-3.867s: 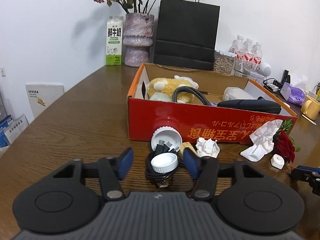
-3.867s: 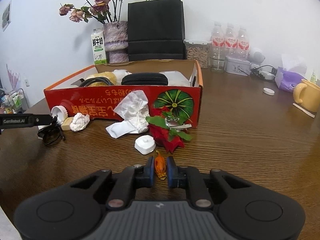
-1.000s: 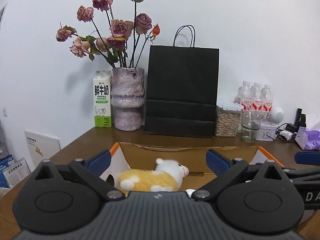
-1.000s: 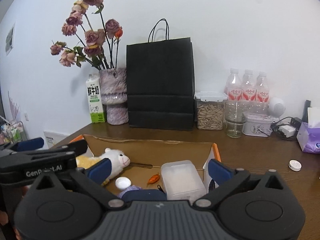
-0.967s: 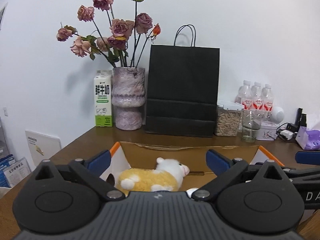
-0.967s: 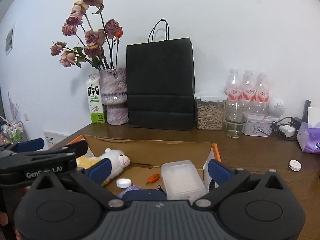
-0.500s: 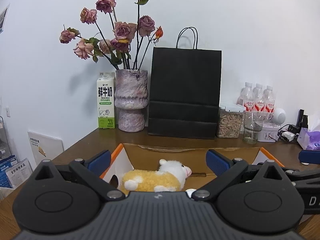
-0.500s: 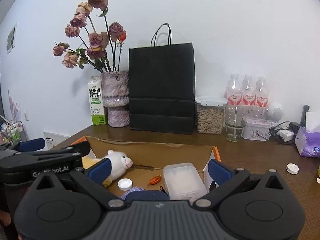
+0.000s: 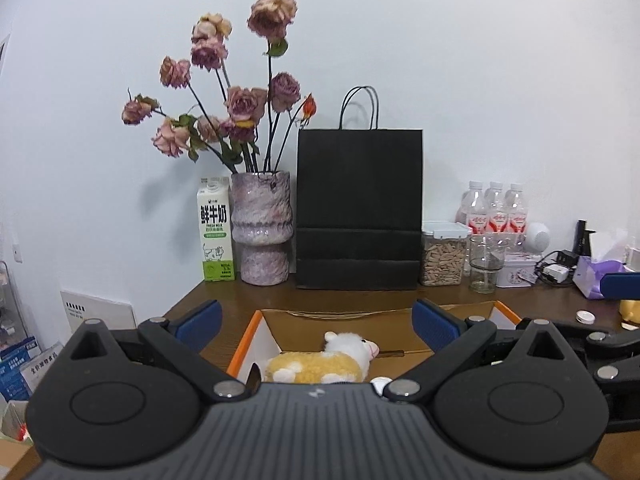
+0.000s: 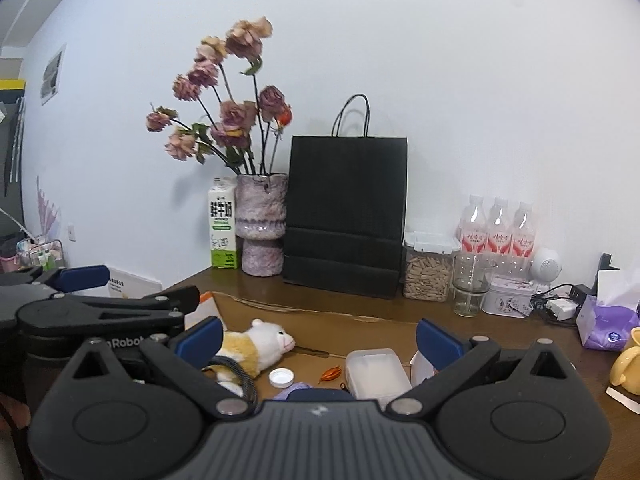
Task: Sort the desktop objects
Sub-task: 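Move both open tools back out of the box toward the table, then grasp the coiled black USB cable with the left tool while the right tool grasps the red rose ornament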
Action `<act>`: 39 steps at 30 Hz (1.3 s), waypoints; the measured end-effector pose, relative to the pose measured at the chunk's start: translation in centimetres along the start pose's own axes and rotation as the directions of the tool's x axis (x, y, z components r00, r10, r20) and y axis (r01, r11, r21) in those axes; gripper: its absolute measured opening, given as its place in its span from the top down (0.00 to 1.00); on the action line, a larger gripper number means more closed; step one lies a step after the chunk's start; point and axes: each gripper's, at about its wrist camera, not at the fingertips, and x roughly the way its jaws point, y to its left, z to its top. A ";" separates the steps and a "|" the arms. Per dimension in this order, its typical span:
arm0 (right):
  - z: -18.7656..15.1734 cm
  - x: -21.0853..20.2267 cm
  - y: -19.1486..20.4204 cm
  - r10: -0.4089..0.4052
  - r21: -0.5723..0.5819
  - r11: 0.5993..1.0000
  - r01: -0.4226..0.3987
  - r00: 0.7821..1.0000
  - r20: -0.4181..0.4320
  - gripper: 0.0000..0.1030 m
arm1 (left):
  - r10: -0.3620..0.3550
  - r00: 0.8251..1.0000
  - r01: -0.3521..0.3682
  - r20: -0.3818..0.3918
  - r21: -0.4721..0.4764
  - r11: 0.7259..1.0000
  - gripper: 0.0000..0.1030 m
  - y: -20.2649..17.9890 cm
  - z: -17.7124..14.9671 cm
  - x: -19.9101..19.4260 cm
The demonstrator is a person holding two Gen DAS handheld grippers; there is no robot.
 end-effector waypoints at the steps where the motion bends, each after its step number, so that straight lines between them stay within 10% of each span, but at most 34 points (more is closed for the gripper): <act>1: -0.1 -0.6 0.1 0.001 -0.001 1.000 -0.001 1.000 0.000 0.00 | -0.003 1.000 0.003 0.001 0.006 1.000 0.00 0.1 0.0 -0.5; 20: -7.7 -7.3 0.9 -0.027 0.000 1.000 0.028 0.990 -0.136 0.00 | -0.001 0.990 0.003 -0.144 0.015 1.000 0.00 5.1 -5.4 -7.1; 39: -13.9 -5.0 -0.9 -0.055 0.054 0.996 0.075 0.949 -0.311 0.00 | -0.023 0.942 0.032 -0.334 0.021 0.999 0.00 5.9 -10.8 -3.8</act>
